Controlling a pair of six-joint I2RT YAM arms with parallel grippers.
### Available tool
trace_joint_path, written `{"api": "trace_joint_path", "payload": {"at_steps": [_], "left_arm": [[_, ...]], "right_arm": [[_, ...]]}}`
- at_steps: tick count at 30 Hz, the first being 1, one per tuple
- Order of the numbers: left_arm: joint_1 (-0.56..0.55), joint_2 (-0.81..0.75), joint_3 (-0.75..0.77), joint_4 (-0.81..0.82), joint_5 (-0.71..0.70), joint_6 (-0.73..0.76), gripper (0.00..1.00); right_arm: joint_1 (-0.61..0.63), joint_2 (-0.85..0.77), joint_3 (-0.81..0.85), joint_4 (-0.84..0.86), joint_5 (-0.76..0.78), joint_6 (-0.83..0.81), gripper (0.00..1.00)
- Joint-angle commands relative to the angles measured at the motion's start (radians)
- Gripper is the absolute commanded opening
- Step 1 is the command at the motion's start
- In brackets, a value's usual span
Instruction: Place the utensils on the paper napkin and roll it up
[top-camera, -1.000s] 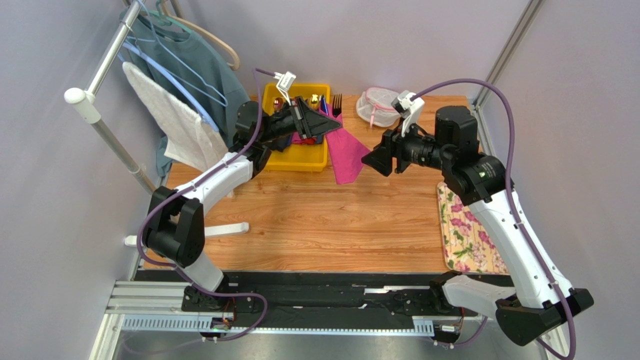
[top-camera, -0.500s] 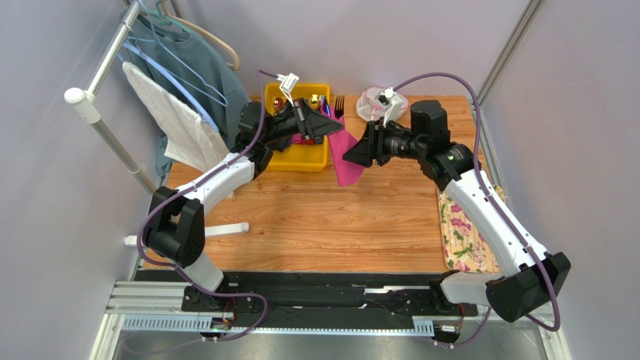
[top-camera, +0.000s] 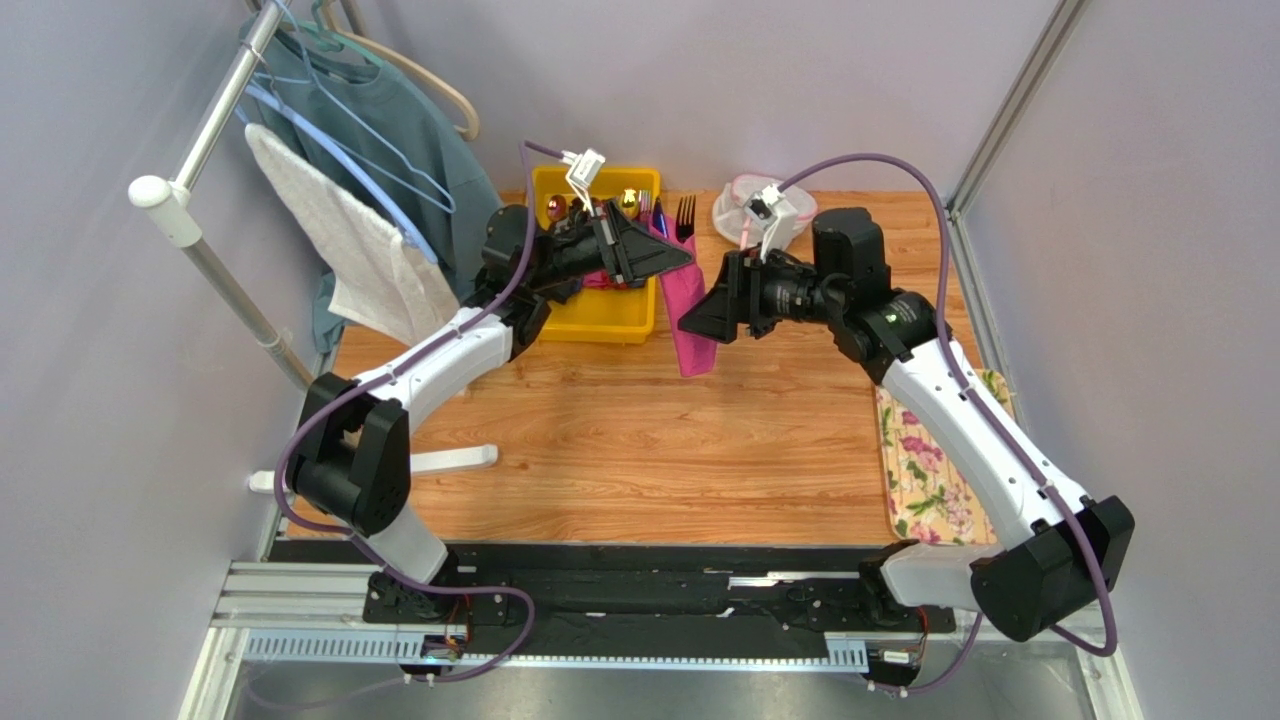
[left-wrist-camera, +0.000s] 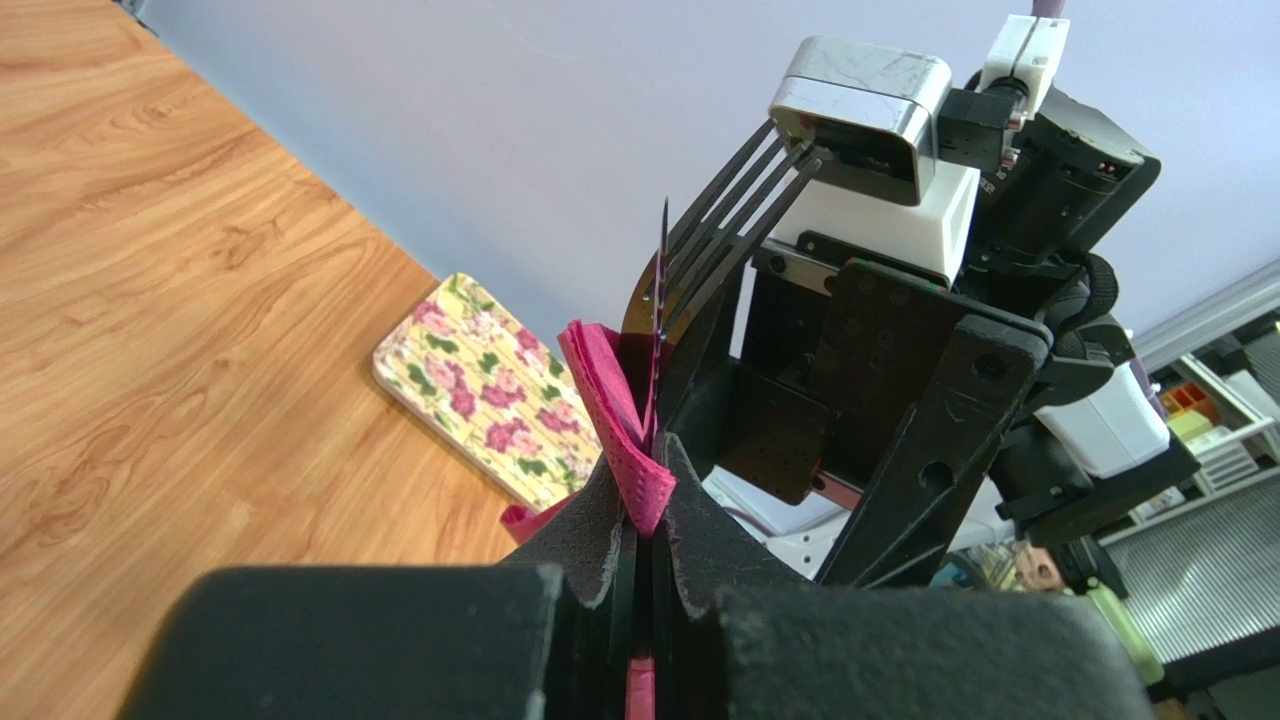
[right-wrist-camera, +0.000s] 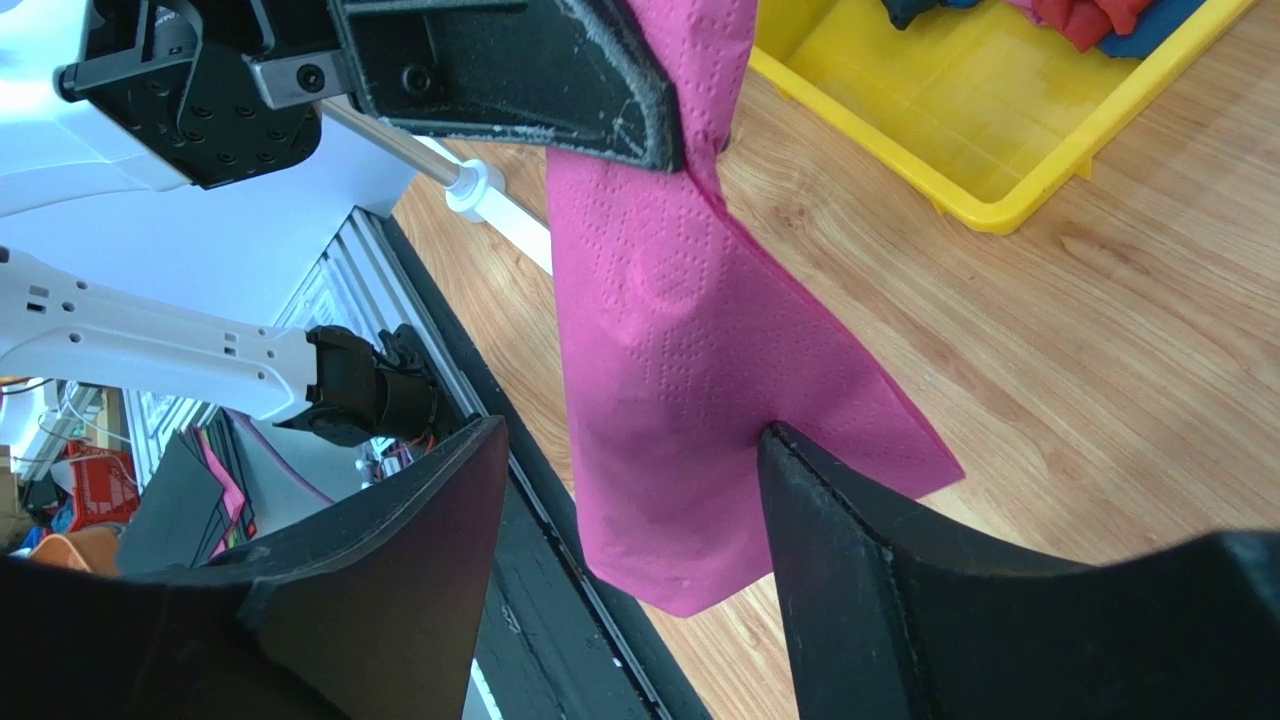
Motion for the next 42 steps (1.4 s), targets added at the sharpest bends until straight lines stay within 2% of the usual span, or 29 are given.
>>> {"api": "trace_joint_path", "payload": {"at_steps": [1, 8, 18, 24, 30, 31, 33, 34, 36, 37, 38, 39, 40, 42], "left_arm": [[-0.017, -0.046, 0.024, 0.069, 0.010, -0.026, 0.00], [-0.026, -0.047, 0.031, 0.094, 0.019, -0.048, 0.00], [-0.034, -0.055, 0.025, 0.153, 0.042, -0.100, 0.00], [-0.036, -0.063, 0.011, 0.178, 0.045, -0.113, 0.00], [-0.034, -0.070, 0.002, 0.203, 0.045, -0.121, 0.00], [-0.034, -0.070, 0.004, 0.206, 0.042, -0.121, 0.00], [-0.034, -0.070, 0.005, 0.206, 0.042, -0.120, 0.00], [-0.034, -0.070, 0.007, 0.204, 0.042, -0.118, 0.00], [-0.034, -0.072, 0.007, 0.186, 0.038, -0.106, 0.00], [-0.034, -0.075, 0.005, 0.175, 0.036, -0.100, 0.02], [-0.033, -0.078, 0.002, 0.166, 0.028, -0.092, 0.09], [-0.030, -0.081, 0.002, 0.140, 0.027, -0.087, 0.17], [-0.028, -0.082, -0.004, 0.129, 0.024, -0.083, 0.33], [-0.022, -0.093, -0.013, 0.106, 0.024, -0.071, 0.44]], "right_arm": [[0.004, 0.011, 0.005, 0.042, -0.020, -0.022, 0.68], [0.002, 0.007, -0.011, 0.073, -0.100, -0.022, 0.70], [0.002, -0.003, -0.052, 0.127, -0.201, -0.018, 0.59], [-0.001, -0.003, -0.054, 0.142, -0.242, -0.002, 0.45], [-0.004, -0.009, -0.063, 0.153, -0.288, 0.021, 0.24], [-0.004, -0.010, -0.064, 0.156, -0.291, 0.031, 0.16], [-0.005, -0.012, -0.063, 0.158, -0.290, 0.035, 0.07], [-0.005, -0.013, -0.061, 0.158, -0.287, 0.038, 0.00], [-0.009, -0.016, -0.058, 0.159, -0.267, 0.044, 0.00], [-0.012, -0.016, -0.055, 0.162, -0.262, 0.049, 0.00], [-0.013, -0.018, -0.052, 0.167, -0.247, 0.055, 0.00], [-0.016, -0.023, -0.047, 0.182, -0.242, 0.061, 0.00], [-0.018, -0.026, -0.040, 0.190, -0.230, 0.066, 0.00], [-0.019, -0.030, -0.029, 0.202, -0.213, 0.070, 0.00]]}}
